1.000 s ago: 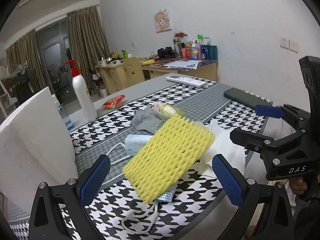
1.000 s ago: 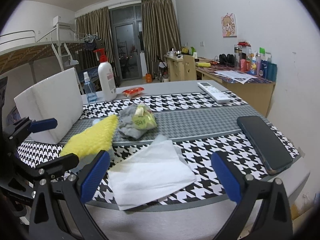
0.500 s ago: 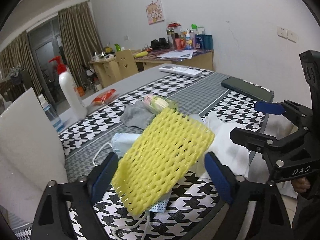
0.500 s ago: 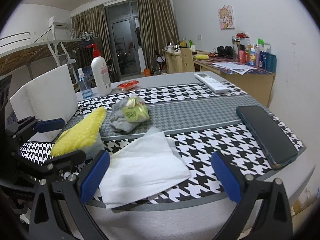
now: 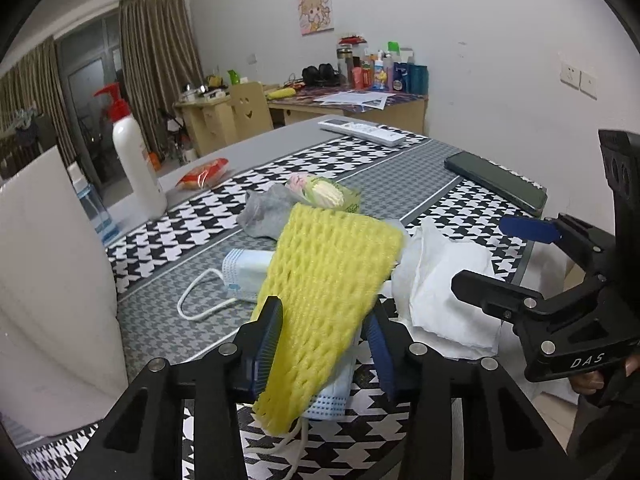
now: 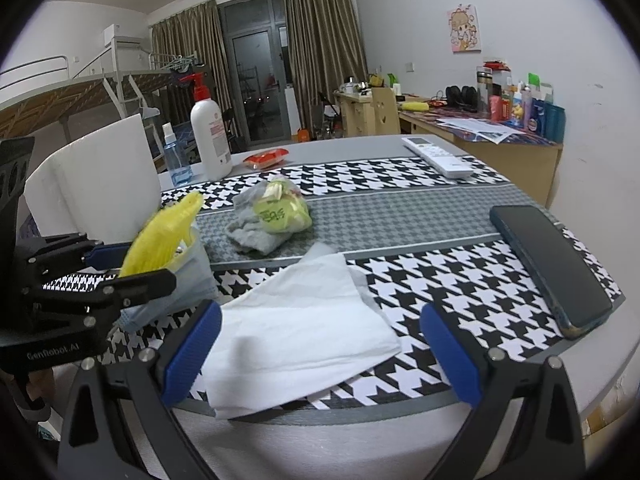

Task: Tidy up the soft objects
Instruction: 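Lift the yellow net with the left tool while the right tool grasps the tissue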

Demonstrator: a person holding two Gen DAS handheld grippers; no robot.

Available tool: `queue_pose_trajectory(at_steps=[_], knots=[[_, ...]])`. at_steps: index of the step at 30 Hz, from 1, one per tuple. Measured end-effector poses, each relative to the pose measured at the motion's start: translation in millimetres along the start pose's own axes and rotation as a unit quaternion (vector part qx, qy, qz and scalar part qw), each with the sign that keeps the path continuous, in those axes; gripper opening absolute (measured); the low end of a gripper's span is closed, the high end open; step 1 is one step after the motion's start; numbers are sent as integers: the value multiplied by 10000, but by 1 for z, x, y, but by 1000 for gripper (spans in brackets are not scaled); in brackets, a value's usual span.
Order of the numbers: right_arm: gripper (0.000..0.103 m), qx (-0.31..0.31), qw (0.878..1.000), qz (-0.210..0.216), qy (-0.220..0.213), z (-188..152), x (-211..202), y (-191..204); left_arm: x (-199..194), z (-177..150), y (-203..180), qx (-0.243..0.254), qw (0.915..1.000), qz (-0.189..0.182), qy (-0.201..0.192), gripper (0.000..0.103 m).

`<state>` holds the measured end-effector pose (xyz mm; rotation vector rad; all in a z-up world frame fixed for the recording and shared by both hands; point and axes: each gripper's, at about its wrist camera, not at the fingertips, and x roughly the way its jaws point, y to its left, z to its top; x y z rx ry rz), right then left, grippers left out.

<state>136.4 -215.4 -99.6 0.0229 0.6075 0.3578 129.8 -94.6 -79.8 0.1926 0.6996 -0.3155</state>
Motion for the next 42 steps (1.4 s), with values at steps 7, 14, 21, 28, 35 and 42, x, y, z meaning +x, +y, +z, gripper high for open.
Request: queue_pose_trajectory(at_steps=[7, 14, 21, 28, 35, 42], knots=[[95, -65, 10000, 38, 44, 1, 2, 4, -6, -2, 8, -175, 9998, -109, -55, 30], [88, -113, 9998, 25, 178, 1, 7, 7, -7, -2, 15, -335, 9994, -106, -70, 17], [84, -136, 9989, -33, 437, 0, 17, 10, -19, -2, 20, -465, 9984, -154, -274, 13], [76, -256, 9977, -53, 631, -3, 23, 15, -30, -2, 26, -529, 9974, -148, -476, 12], [57, -392, 9967, 58, 706, -3, 23, 24, -38, -6, 31, -560, 9968, -98, -558, 12], [23, -448, 9949, 393, 819, -2, 22, 30, -42, -10, 38, -627, 9964, -47, -560, 12]])
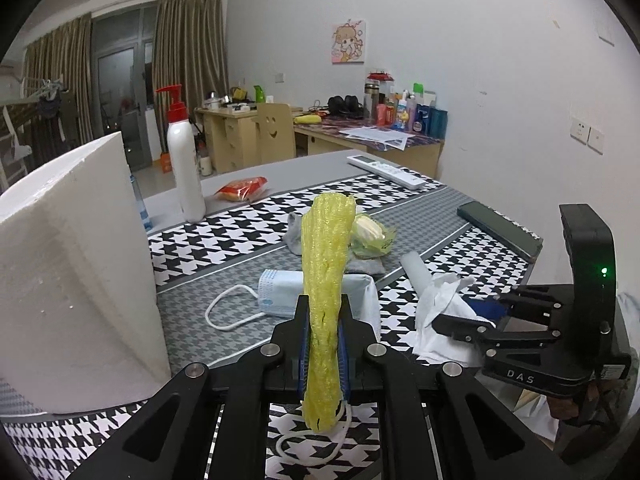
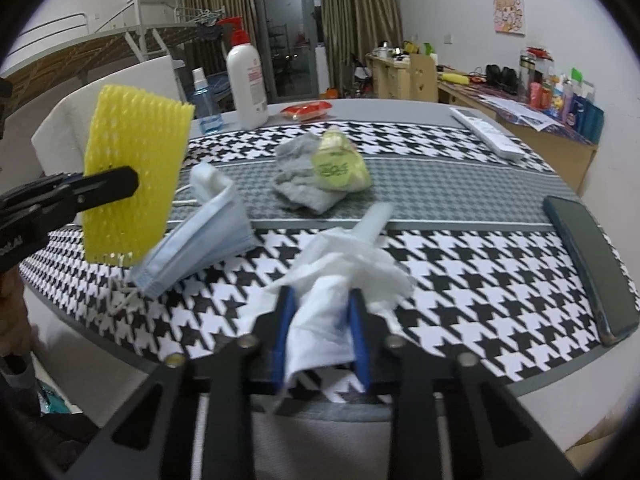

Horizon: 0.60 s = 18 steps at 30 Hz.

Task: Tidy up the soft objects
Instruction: 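Lift the yellow net with the left tool while the right tool grasps the tissue, then carry the yellow net and tissue in both tools over the white foam box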

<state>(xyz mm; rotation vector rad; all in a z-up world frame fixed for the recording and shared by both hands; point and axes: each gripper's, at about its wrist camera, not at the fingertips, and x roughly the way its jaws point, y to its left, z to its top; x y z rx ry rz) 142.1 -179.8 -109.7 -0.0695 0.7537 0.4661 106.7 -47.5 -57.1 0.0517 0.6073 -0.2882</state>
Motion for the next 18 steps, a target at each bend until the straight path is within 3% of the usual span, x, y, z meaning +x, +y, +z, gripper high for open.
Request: queue_pose_trajectory(at_steps=[5, 18], knots=[[14, -9, 10000, -7, -30, 2, -4, 3, -3, 0, 3, -20, 10000, 10, -44, 12], [13, 85, 9994, -259, -194, 10, -17, 2, -14, -3, 8, -68, 9999, 59, -145, 12]])
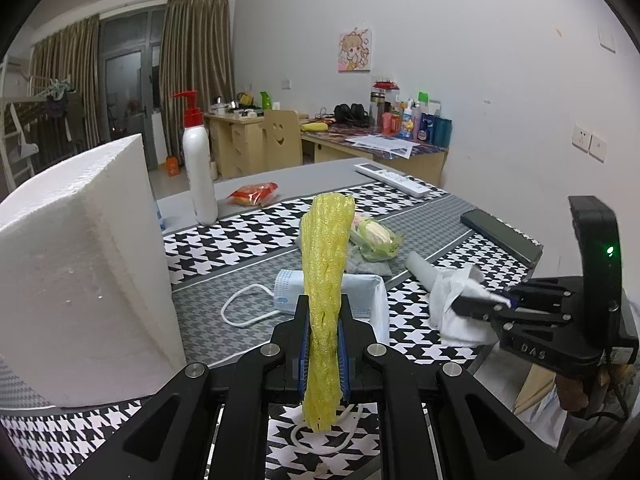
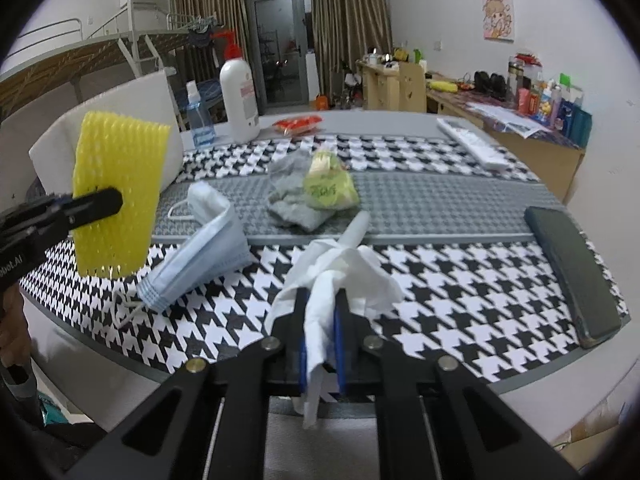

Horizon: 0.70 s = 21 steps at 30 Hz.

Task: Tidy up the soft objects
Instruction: 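Carry the yellow net and tissue in both tools over the white foam box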

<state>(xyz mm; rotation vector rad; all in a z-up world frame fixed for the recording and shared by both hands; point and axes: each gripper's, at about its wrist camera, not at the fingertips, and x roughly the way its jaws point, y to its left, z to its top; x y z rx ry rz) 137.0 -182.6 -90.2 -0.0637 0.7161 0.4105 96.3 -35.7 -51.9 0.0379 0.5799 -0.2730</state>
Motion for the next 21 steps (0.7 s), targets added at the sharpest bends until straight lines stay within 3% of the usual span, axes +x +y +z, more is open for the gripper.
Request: queue_pose_trajectory(at_steps=[10, 21], knots=[[14, 31, 9993, 20, -384, 11, -24, 1, -11, -3, 2, -6, 9999, 4, -113, 12], [16, -88, 9998, -20, -166, 7, -11, 12, -20, -7, 3, 6, 9999, 47, -158, 12]])
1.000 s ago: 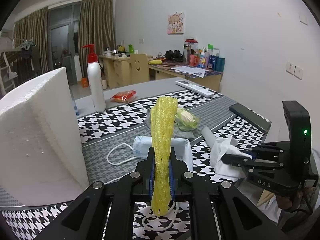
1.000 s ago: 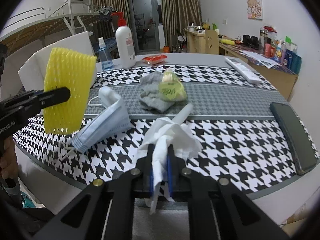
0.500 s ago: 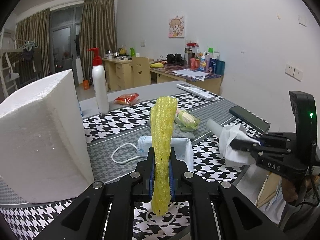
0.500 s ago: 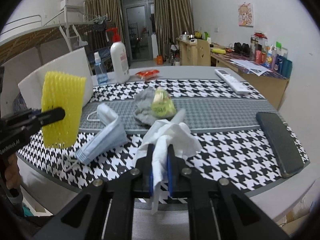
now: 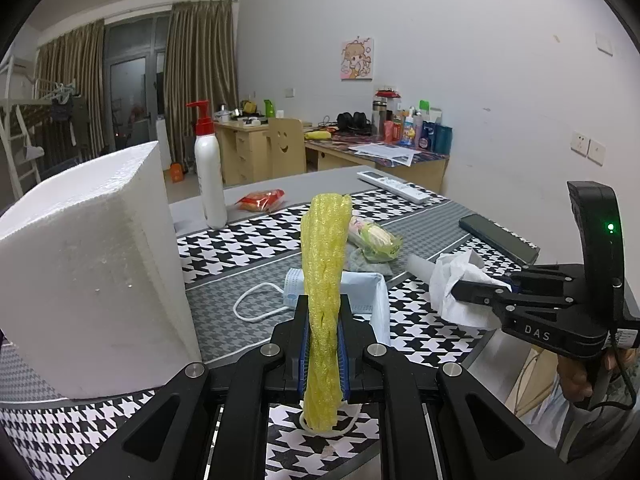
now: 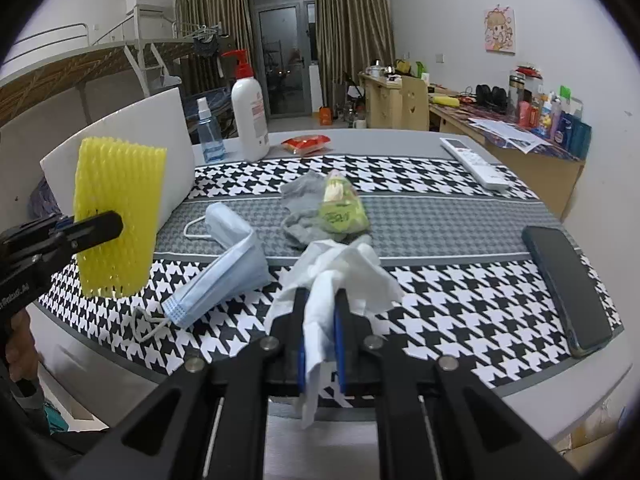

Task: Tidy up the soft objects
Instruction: 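Carry the yellow net and tissue in both tools over the white foam box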

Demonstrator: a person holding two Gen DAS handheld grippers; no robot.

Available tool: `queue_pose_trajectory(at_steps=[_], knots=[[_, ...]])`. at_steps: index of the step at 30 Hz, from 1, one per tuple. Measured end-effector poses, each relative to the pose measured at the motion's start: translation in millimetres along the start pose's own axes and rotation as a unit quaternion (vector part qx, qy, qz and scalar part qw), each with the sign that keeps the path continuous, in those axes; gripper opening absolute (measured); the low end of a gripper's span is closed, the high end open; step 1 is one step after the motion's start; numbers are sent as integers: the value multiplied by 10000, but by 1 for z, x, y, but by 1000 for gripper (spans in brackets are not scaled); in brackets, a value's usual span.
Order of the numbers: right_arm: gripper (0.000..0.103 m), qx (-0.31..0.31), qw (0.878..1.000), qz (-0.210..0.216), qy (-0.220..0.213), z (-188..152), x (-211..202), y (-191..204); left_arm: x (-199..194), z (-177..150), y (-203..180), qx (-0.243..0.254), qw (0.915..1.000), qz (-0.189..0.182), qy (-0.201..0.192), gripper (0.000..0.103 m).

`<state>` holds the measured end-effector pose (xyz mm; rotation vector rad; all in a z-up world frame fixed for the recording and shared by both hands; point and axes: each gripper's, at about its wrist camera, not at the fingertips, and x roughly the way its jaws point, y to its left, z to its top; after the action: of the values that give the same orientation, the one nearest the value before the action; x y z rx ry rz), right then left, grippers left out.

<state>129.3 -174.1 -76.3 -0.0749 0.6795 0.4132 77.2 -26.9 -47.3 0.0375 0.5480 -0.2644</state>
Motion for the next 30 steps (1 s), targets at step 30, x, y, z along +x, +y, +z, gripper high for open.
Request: queue_pose_trajectory(at_steps=[30], knots=[[14, -4, 9966, 395, -729, 28, -41, 7, -24, 10, 14, -108, 9993, 183, -310, 12]])
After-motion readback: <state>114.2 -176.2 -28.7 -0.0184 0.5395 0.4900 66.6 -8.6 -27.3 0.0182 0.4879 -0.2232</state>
